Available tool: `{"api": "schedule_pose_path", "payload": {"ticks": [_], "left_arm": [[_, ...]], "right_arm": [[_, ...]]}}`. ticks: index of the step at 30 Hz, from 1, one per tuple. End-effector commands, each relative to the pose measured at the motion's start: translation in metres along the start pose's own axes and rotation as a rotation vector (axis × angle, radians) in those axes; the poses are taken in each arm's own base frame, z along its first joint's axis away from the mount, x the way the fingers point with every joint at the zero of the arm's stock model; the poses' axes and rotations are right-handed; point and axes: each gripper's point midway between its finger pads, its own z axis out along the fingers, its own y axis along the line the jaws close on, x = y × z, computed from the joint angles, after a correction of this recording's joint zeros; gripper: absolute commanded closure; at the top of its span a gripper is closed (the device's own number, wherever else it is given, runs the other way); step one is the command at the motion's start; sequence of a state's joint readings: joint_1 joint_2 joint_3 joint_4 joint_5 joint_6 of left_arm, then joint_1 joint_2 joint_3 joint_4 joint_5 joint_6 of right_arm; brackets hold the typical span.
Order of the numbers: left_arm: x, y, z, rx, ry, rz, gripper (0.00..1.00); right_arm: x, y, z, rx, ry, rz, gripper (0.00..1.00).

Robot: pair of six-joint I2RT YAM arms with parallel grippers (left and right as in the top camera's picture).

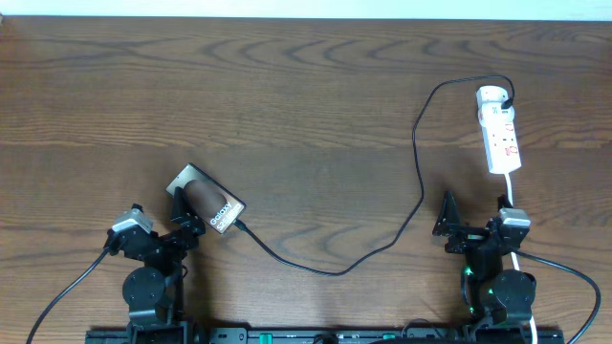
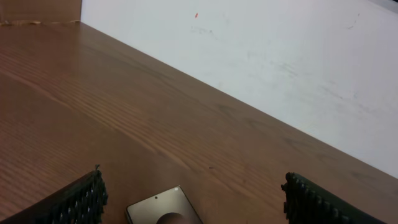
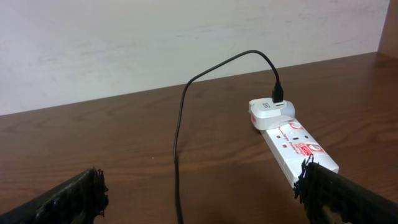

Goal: Plug charger to phone and switch on socket

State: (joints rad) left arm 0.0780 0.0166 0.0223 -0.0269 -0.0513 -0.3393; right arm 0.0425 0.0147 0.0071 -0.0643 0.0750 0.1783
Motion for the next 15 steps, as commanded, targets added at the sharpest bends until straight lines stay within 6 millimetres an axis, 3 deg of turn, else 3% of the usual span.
{"api": "schedule_pose_path", "payload": {"ticks": [1,15], "left_arm": [[0.0144,0.0105,0.0008,-0.041,0.04,0.015,0.12],[0.016,0.0112,0.0012,-0.044,0.047,0.016,0.12]], "right_arm": [[0.0001,0.0018,-0.0005,-0.01,-0.002,-0.011,0.01],[0.0001,0.0019,-0.0005,-0.01,-0.002,-0.011,0.01]]}}
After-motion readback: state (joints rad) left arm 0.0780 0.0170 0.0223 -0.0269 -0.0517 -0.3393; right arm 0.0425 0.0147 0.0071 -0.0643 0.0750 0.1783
